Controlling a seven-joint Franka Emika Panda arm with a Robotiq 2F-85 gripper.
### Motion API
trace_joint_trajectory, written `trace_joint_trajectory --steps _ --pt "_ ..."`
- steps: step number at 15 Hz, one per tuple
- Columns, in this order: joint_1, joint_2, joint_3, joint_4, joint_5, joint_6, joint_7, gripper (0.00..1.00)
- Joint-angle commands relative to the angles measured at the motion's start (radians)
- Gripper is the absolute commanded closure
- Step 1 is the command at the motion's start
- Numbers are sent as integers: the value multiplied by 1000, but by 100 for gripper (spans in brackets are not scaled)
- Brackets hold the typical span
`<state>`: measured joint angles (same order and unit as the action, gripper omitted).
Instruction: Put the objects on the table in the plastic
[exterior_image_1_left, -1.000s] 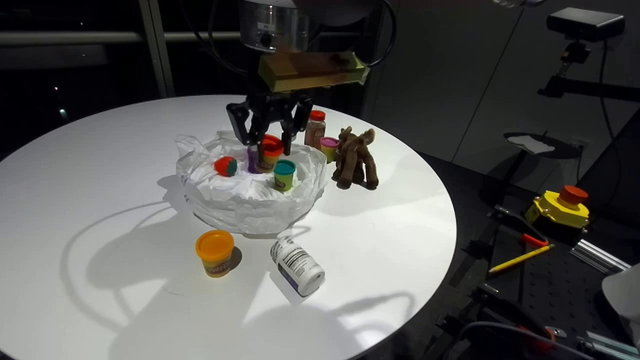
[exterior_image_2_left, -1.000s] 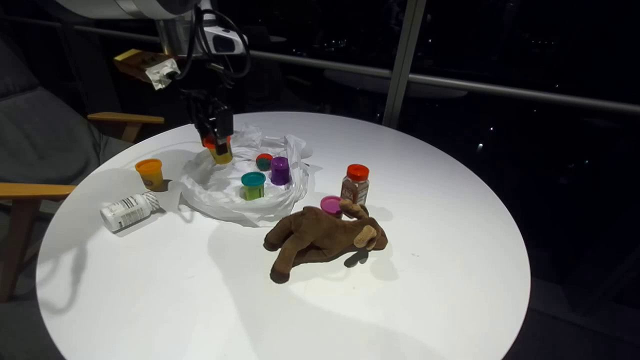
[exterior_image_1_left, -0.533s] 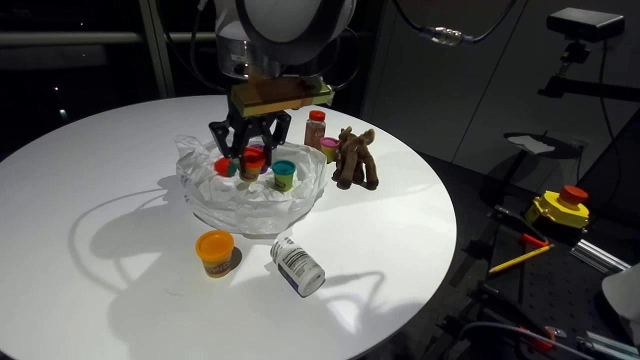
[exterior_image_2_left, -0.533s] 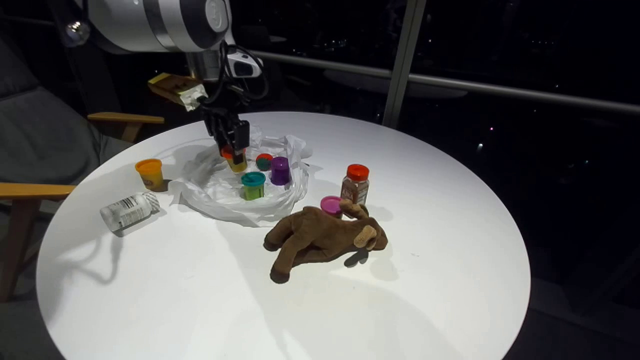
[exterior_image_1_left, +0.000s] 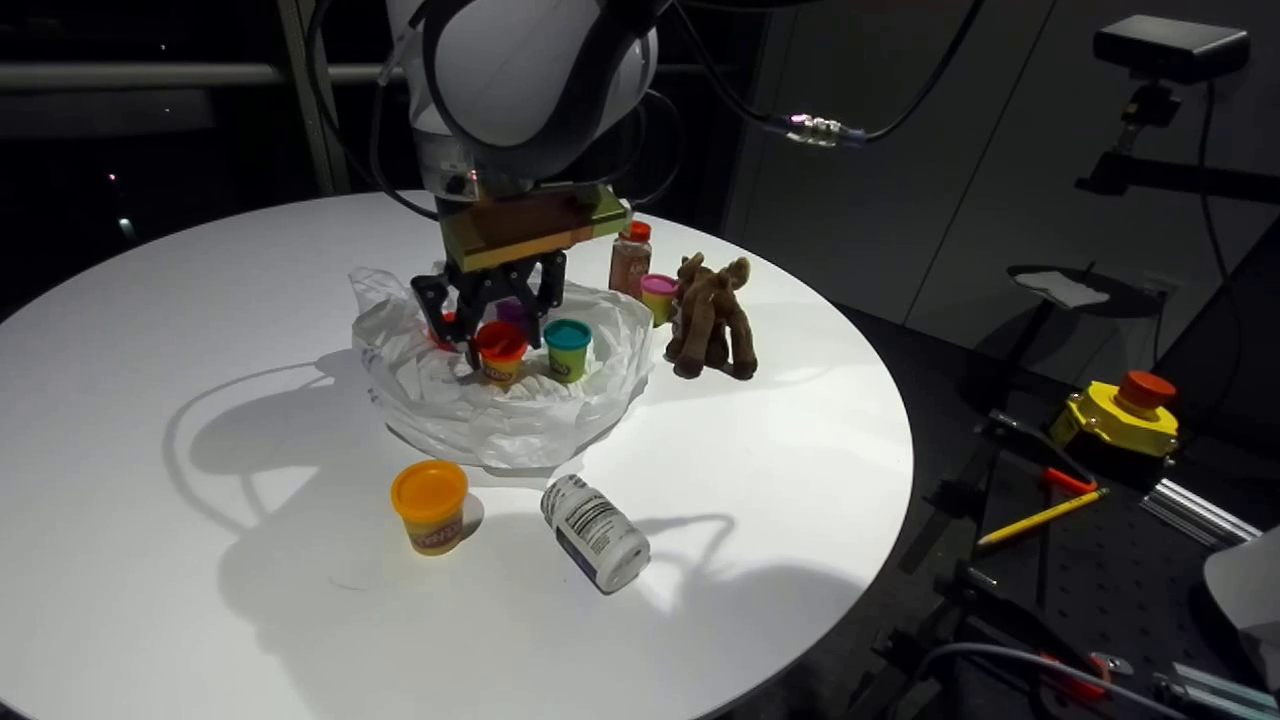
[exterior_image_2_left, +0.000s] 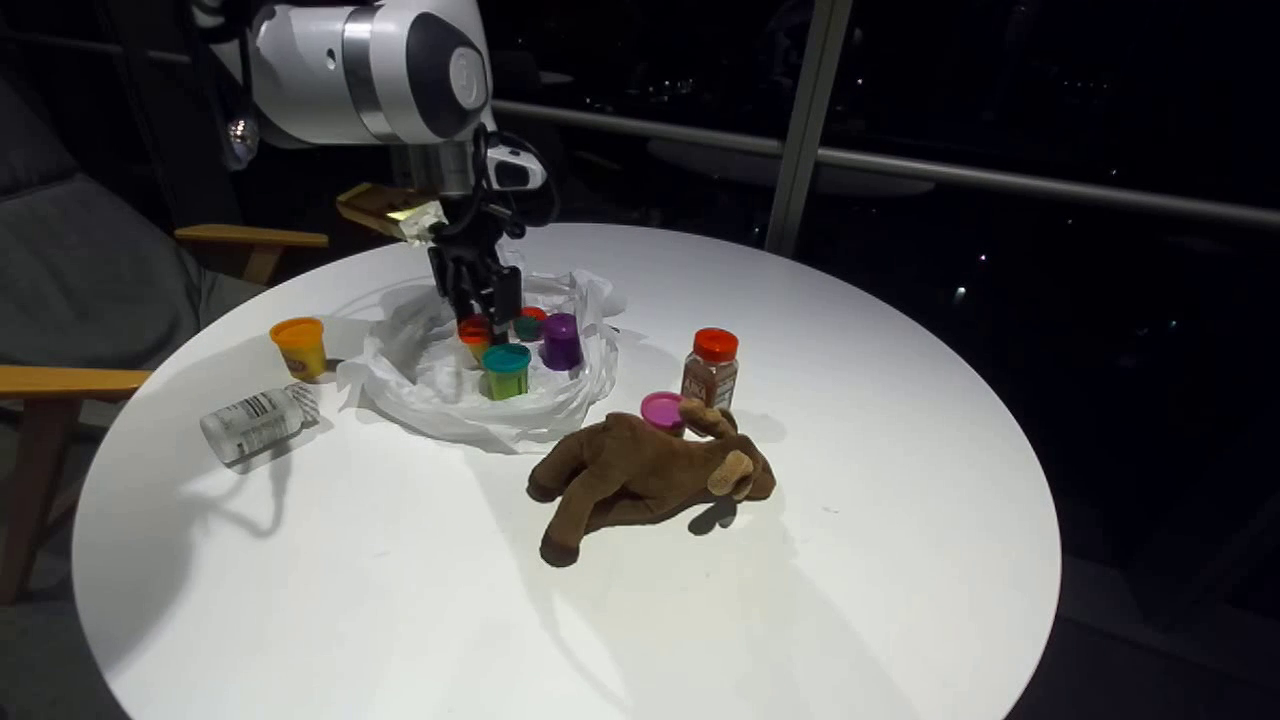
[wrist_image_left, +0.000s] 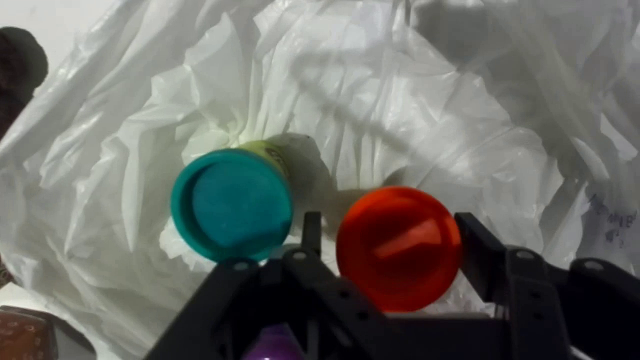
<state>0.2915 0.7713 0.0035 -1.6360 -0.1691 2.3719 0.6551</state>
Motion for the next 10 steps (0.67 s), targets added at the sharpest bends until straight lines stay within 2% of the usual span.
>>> trace_joint_trajectory --steps 1,4,10 --pt "29 -50 -3 2 22 -48 -32 1" --pt "58 -146 9 -54 24 -63 -10 0" --pt "100 -339 59 -196 42 -166 35 0"
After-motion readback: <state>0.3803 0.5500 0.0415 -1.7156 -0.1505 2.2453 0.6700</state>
